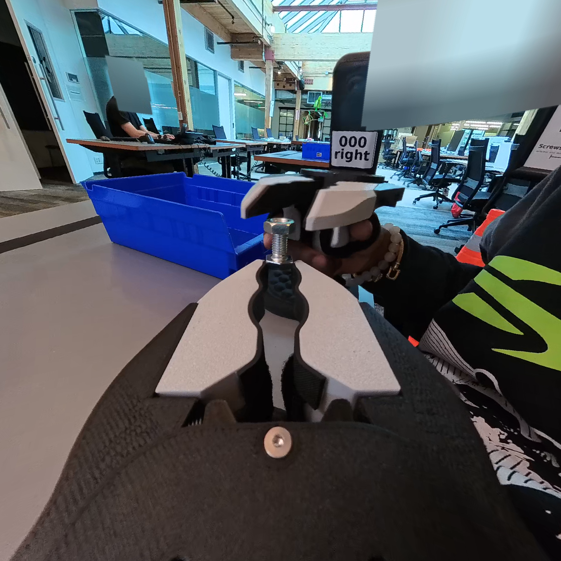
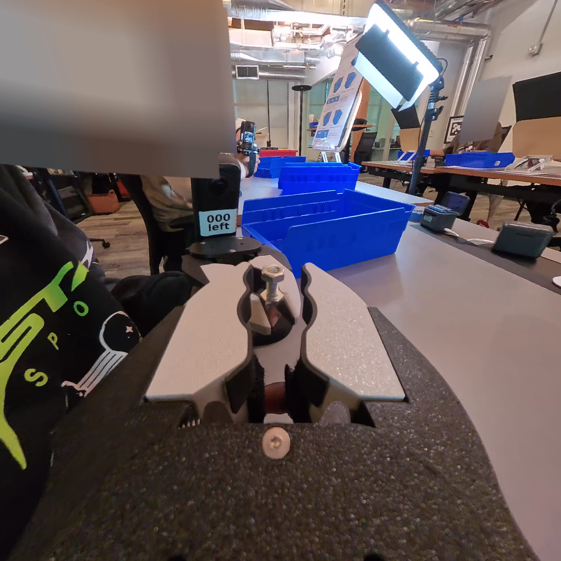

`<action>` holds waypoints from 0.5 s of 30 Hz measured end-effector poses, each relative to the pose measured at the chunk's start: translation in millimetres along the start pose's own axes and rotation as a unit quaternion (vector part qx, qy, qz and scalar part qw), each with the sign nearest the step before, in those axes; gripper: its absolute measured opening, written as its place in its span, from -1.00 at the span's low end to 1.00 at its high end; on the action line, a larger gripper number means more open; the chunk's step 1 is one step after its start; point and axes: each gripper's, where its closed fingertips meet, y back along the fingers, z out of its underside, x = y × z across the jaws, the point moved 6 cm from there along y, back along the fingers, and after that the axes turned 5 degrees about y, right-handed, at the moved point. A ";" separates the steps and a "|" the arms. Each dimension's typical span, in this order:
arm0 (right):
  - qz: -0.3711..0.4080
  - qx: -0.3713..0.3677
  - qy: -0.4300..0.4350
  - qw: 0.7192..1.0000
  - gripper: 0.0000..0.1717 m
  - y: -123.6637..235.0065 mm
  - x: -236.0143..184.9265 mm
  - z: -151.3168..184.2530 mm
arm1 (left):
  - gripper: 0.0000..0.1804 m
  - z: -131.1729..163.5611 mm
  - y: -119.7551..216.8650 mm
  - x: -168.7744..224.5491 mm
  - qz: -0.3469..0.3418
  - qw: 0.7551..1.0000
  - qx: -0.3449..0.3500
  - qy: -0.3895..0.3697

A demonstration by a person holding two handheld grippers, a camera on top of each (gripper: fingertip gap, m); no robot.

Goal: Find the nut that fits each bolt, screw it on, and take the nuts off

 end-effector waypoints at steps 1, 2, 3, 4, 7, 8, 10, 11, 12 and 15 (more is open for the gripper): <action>0.002 -0.002 0.000 1.000 -0.65 -2.0 0.5 0.8 | -0.84 0.1 0.0 0.1 0.000 1.000 0.000 -0.001; 0.003 -0.002 -0.001 1.000 -0.65 -2.7 1.1 1.2 | -0.84 0.0 0.0 0.3 0.000 1.000 0.000 -0.001; 0.004 -0.002 -0.003 1.000 -0.65 -2.2 2.0 1.7 | -0.84 -0.1 0.0 0.4 0.001 1.000 0.000 -0.002; 0.007 -0.002 -0.004 1.000 -0.66 -0.4 3.6 2.3 | -0.84 -0.1 0.0 0.2 0.001 1.000 0.000 -0.001; 0.020 0.001 -0.007 1.000 -0.67 9.0 8.0 2.6 | -0.84 -0.3 0.2 -0.1 0.001 1.000 0.002 0.001; 0.032 0.001 -0.005 0.999 -0.71 12.3 10.4 3.0 | -0.84 -0.5 0.3 -0.1 0.001 1.000 0.002 0.001; 0.030 0.007 -0.006 1.000 -0.71 15.7 10.4 1.6 | -0.84 -0.3 0.0 -0.2 0.001 1.000 0.001 0.001; 0.024 0.012 -0.007 1.000 -0.71 15.4 8.9 0.3 | -0.84 -0.1 -0.1 -0.1 0.001 1.000 0.000 0.000; 0.017 0.015 -0.007 1.000 -0.70 14.0 7.0 -0.9 | -0.84 -0.1 -0.2 -0.1 0.000 1.000 0.000 0.000; 0.003 0.005 -0.001 1.000 -0.69 5.7 1.7 -1.3 | -0.84 0.0 -0.4 -0.1 0.000 1.000 -0.001 -0.001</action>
